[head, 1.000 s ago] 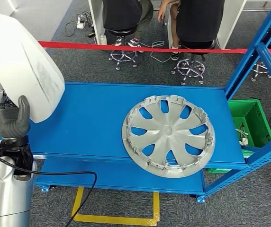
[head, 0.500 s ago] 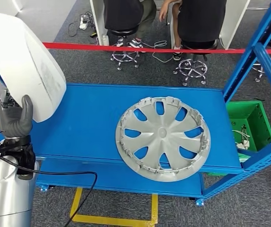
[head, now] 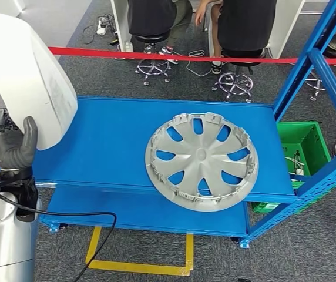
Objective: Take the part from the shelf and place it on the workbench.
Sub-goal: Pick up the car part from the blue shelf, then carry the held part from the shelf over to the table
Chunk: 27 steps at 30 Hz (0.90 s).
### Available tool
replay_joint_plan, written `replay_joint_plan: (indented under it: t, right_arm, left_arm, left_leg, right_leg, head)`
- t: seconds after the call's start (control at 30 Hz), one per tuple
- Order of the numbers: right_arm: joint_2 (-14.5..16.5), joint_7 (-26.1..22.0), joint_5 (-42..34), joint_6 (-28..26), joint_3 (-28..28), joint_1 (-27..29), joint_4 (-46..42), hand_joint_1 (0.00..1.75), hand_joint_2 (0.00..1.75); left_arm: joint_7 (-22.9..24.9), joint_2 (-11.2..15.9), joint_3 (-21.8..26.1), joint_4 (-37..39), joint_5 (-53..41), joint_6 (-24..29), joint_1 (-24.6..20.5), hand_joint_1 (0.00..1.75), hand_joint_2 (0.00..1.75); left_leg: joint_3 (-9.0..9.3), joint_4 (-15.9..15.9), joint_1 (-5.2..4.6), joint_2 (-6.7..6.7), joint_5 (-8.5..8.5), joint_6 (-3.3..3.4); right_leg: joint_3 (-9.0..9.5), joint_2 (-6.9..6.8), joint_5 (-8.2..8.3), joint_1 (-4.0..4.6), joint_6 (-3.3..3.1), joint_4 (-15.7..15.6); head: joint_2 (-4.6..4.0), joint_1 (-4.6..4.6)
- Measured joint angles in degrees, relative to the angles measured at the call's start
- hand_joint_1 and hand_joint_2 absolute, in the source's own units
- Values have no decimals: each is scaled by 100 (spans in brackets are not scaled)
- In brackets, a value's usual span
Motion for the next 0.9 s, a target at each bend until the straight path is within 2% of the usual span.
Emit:
replay_joint_plan:
  t: [0.03, 0.07, 0.1, 0.17, 0.2, 0.23, 0.27, 0.3, 0.33, 0.37, 0.4, 0.43, 0.47, 0.53, 0.57, 0.6, 0.67, 0.7, 0.73, 0.77, 0.8, 0.83, 0.87, 0.9]
  right_arm:
    - [0, -23, 22, 65, 21, -6, -1, 0, 0]
    - [0, -44, 38, 114, 36, -5, -1, 0, 0]
    - [0, -60, 49, 156, 49, -7, -1, 0, 0]
    - [0, -72, 53, 221, 66, -13, -1, 0, 0]
    - [0, -73, 53, 251, 71, -13, -1, 0, 0]
    - [0, -73, 53, 278, 78, -13, -1, 0, 0]
    - [0, -73, 53, 300, 84, -14, -1, 0, 0]
    - [0, -69, 53, 321, 89, -16, -1, 0, 0]
    - [0, -62, 51, 344, 92, -23, -1, 0, 0]
    - [0, -51, 49, 366, 93, -32, -1, 0, 0]
    - [0, -38, 44, 392, 94, -42, -1, 0, 0]
    - [0, -27, 36, 414, 94, -49, -1, 0, 0]
    - [-1, -16, 27, 432, 94, -54, -1, 0, 0]
    - [-2, 7, 4, 474, 94, -48, -1, 0, 0]
    - [-2, 19, -5, 490, 93, -46, -1, 0, 0]
    - [-2, 27, -13, 502, 93, -43, -1, 0, 0]
    - [-2, 31, -20, 505, 93, -45, -1, 0, 0]
    - [-2, 39, -23, 505, 94, -43, -1, 0, 0]
    - [-2, 81, -26, 512, 94, -41, -1, 0, 0]
    - [-2, 149, -29, 523, 95, -39, 0, 0, 0]
    - [-2, 220, -31, 534, 96, -36, 1, 0, 0]
    - [-2, 282, -32, 545, 97, -31, 1, 0, 0]
    - [-4, 305, -33, 550, 98, -23, 1, 0, 0]
    - [-5, 298, -35, 550, 98, -13, 1, 0, 0]
  left_arm:
    - [-5, 17, -1, 11, -30, 8, -16, 175, 175]
    - [-9, 22, -1, 22, -39, 8, -23, 175, 175]
    - [-13, 29, -2, 33, -49, 8, -30, 175, 175]
    - [-17, 45, -1, 58, -62, 9, -34, 175, 175]
    - [-19, 52, 1, 73, -66, 9, -33, 175, 175]
    - [-19, 56, 2, 88, -68, 10, -32, 175, 175]
    - [-19, 57, 2, 103, -69, 10, -30, 175, 175]
    - [-19, 60, 3, 116, -71, 10, -30, 175, 175]
    - [-20, 62, 3, 128, -71, 10, -32, 175, 175]
    - [-21, 66, 3, 137, -71, 10, -34, 175, 175]
    - [-24, 73, 3, 145, -71, 10, -39, 175, 175]
    - [-27, 80, 3, 151, -71, 10, -47, 175, 175]
    - [-30, 85, 3, 157, -71, 10, -55, 175, 175]
    - [-39, 91, 2, 178, -70, 9, -60, 175, 175]
    - [-45, 97, 2, 189, -70, 7, -60, 175, 175]
    - [-52, 106, 1, 199, -69, 4, -61, 175, 175]
    - [-63, 125, 1, 219, -69, -1, -65, 175, 175]
    - [-64, 131, 1, 234, -69, -3, -64, 175, 175]
    - [-49, 134, 2, 252, -69, -4, -61, 175, 175]
    - [-33, 138, 2, 275, -70, -4, -56, 175, 175]
    - [-34, 142, 3, 304, -74, -4, -44, 175, 175]
    - [-55, 145, 3, 334, -80, -4, -29, 175, 175]
    - [-105, 147, 3, 363, -88, -5, -16, 175, 175]
    - [-163, 148, 2, 388, -99, -6, -7, 175, 175]
  left_leg:
    - [126, -344, -10, 4, 151, 56]
    - [77, -356, -1, 11, 212, 99]
    - [21, -368, 10, 20, 272, 131]
    - [-101, -363, 4, 28, 377, 166]
    - [-164, -360, -2, 30, 428, 169]
    - [-226, -358, -7, 32, 478, 170]
    - [-284, -355, -10, 32, 525, 164]
    - [-336, -353, -12, 31, 568, 155]
    - [-379, -349, -13, 29, 609, 140]
    - [-417, -343, -19, 28, 646, 115]
    - [-445, -340, -24, 27, 686, 85]
    - [-466, -337, -26, 28, 726, 53]
    - [-483, -342, -26, 28, 768, 17]
    - [-521, -341, -12, 28, 790, -52]
    - [-565, -273, -8, 27, 679, -81]
    - [-638, -98, -5, 26, 470, -107]
    - [-839, 558, 0, 25, -90, -142]
    - [-925, 924, 1, 25, -276, -156]
    - [-953, 1182, 1, 25, -325, -164]
    - [-904, 1277, 2, 25, -242, -167]
    - [-760, 1174, 4, 25, -71, -167]
    - [-525, 897, 7, 25, 100, -166]
    - [-230, 503, 10, 25, 175, -166]
    - [50, 86, 8, 20, 154, -143]
  right_leg:
    - [-55, 0, 23, 1, 67, 1]
    - [-103, -6, -89, -4, 101, 80]
    - [-181, -13, -304, -9, 129, 288]
    - [-372, -24, -850, -13, 169, 1015]
    - [-436, -26, -1016, -15, 183, 1368]
    - [-427, -27, -1055, -14, 186, 1573]
    - [-322, -27, -980, -13, 182, 1570]
    - [-110, -26, -838, -13, 170, 1345]
    - [175, -26, -719, -12, 150, 965]
    - [481, -25, -678, -4, 126, 528]
    - [712, -21, -686, 4, 100, 172]
    - [844, -17, -727, 16, 72, -54]
    - [884, -12, -754, 31, 42, -145]
    - [810, -16, -679, 29, -41, -168]
    - [759, -23, -620, 21, -88, -178]
    - [695, -29, -550, 10, -128, -192]
    - [544, -33, -422, 4, -166, -192]
    - [463, -33, -362, 5, -167, -190]
    - [383, -34, -301, 5, -162, -187]
    - [303, -35, -240, 4, -155, -183]
    - [224, -37, -178, 0, -143, -179]
    - [154, -36, -119, -3, -125, -171]
    - [92, -32, -67, 3, -99, -159]
    - [45, -27, -18, 12, -70, -144]
  head:
    - [0, 4]
    - [0, 17]
    - [0, 30]
    - [0, 51]
    - [0, 51]
    - [0, 49]
    - [0, 50]
    - [0, 49]
    - [0, 50]
    - [-1, 49]
    - [-1, 45]
    - [-1, 44]
    - [-1, 41]
    - [0, 42]
    - [0, 34]
    - [0, 26]
    - [0, 8]
    - [0, 5]
    - [0, 4]
    - [0, 3]
    - [0, 3]
    - [0, 2]
    - [0, -4]
    - [0, -8]
